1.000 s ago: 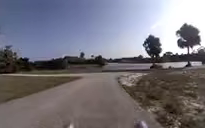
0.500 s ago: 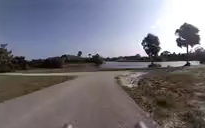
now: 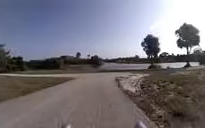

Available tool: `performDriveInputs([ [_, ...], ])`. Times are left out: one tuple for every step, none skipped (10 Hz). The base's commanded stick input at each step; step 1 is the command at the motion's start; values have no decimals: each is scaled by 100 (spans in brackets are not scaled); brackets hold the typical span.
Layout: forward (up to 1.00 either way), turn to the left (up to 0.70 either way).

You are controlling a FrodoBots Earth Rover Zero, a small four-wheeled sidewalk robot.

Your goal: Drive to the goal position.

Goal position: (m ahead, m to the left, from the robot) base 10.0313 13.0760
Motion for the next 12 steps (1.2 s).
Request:
performDriveInputs([
  [100,2],
  [100,2],
  [100,2],
  [100,2],
  [100,2],
  [100,2],
  [100,2],
  [100,2],
  [100,2],
  [100,2],
  [100,2],
  [100,2],
])
